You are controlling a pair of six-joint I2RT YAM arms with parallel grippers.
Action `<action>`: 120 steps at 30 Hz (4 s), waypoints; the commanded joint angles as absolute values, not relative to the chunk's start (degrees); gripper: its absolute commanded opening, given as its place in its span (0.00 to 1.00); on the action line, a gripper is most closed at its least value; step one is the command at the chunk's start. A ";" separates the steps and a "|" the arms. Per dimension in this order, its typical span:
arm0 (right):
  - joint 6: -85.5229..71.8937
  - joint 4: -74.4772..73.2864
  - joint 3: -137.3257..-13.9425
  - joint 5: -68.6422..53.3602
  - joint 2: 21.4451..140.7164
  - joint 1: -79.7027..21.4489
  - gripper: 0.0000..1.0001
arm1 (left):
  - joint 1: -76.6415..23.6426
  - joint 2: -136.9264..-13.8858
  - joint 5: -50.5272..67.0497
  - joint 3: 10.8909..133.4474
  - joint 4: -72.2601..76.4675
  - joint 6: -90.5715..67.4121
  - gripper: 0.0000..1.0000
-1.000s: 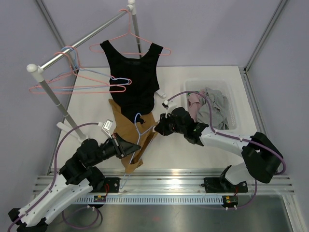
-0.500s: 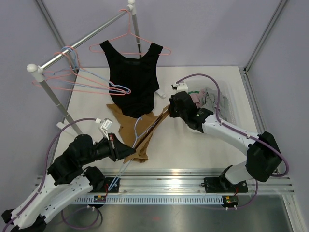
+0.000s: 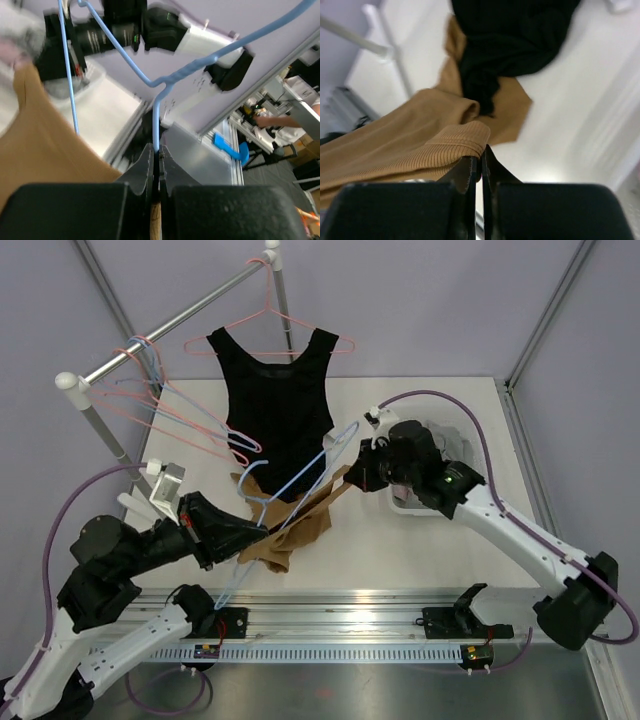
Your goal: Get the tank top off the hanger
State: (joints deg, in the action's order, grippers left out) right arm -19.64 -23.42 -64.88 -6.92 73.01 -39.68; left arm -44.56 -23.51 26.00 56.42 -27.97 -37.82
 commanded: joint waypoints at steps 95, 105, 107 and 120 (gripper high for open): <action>-22.41 -24.34 -63.63 15.11 100.09 -58.44 0.99 | -14.85 -54.25 2.08 86.40 -35.67 -39.91 0.99; -23.20 -34.52 -71.78 23.19 99.33 -63.19 0.20 | -14.85 -34.30 6.33 79.98 -46.74 -28.22 0.99; -23.81 -39.78 -73.99 25.39 97.39 -63.28 0.00 | -14.85 -32.00 6.15 79.19 -49.81 -25.51 0.99; -18.99 -58.96 -100.86 32.76 84.55 -63.28 0.00 | -14.85 -23.91 2.64 77.61 -57.92 -19.42 0.99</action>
State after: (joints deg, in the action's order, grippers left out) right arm -21.41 -52.47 -93.91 26.65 86.37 -63.07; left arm -15.00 -24.88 2.85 78.46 -57.60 -21.76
